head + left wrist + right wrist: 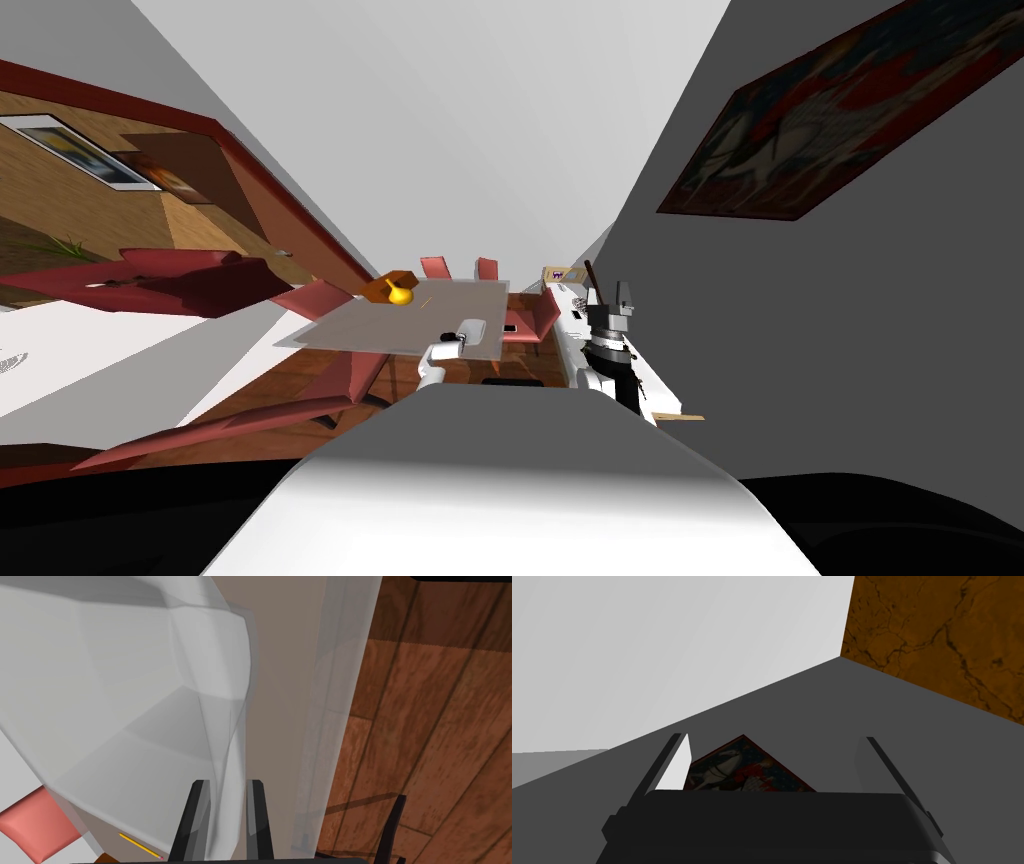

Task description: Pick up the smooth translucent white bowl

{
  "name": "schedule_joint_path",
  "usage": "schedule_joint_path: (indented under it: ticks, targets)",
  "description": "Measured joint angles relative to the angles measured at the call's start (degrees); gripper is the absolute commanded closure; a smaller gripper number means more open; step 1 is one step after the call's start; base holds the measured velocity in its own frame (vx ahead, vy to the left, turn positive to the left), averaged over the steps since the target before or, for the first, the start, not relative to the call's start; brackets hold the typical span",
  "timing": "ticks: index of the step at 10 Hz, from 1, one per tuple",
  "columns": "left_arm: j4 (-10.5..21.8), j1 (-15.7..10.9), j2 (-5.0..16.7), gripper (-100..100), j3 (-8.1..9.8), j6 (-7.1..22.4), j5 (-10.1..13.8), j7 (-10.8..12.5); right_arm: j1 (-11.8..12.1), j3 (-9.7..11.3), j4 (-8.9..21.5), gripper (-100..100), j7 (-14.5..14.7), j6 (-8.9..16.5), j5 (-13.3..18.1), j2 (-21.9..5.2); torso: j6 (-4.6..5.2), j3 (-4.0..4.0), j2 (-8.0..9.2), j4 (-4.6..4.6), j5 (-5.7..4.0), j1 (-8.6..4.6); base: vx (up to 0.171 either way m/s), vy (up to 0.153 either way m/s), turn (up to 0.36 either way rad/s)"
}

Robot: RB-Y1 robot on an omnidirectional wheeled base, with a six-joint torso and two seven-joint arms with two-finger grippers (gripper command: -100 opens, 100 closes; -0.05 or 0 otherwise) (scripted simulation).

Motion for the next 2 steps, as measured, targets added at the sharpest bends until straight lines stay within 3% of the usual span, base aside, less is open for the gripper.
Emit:
schedule_joint_path:
  ticks: [1, 2]
  targets:
    - [-0.94, 0.10, 0.03, 100, 0.11, 0.86, 0.16, -0.17, 0.00, 0.00, 0.00, 0, 0.00, 0.00, 0.00, 0.00, -0.01, 0.01, 0.00, 0.01, -0.01, 0.00, -0.016, -0.004, 0.000]
    - [-1.05, 0.12, 0.05, 0, 0.12, 1.06, 0.18, -0.23, 0.00, 0.00, 0.00, 0, 0.00, 0.00, 0.00, 0.00, -0.01, -0.02, -0.05, 0.00, -0.01, 0.01, 0.000, 0.000, 0.000]
